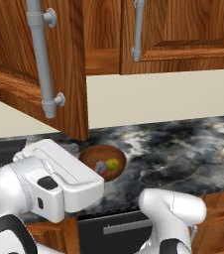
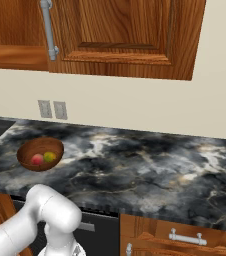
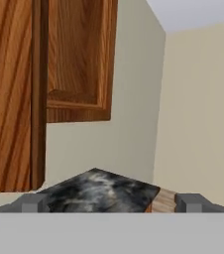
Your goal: Open the cabinet. Pick the peach and orange from the cabinet and place them into the bowl. Then close the cabinet.
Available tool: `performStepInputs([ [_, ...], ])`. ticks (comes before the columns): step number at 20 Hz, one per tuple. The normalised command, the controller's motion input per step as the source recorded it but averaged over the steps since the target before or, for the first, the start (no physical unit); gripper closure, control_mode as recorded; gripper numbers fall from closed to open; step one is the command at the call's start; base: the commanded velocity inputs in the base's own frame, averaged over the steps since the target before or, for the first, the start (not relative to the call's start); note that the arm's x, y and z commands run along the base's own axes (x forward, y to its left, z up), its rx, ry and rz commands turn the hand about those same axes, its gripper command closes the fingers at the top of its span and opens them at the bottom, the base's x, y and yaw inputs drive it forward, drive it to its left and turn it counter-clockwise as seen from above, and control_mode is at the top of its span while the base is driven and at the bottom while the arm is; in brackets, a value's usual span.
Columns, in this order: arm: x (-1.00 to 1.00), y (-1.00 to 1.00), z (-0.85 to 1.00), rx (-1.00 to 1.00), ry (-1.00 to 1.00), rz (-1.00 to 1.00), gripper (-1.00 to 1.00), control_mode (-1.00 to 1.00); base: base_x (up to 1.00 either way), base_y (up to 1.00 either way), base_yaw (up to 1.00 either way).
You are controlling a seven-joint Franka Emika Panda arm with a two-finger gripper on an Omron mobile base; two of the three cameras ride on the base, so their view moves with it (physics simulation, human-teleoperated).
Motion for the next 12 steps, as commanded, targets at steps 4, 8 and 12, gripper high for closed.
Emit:
performStepInputs([
  [4,0.51,0.27,-0.09,0.00,0.00,0.05,-1.00,-1.00,0.00,0.00,0.00],
  [8,0.51,0.36,-0.16,0.00,0.00,0.01,-1.00,-1.00,0.00,0.00,0.00],
  [12,0.53,0.42,-0.17,0.00,0.00,0.01,-1.00,-1.00,0.00,0.00,0.00],
])
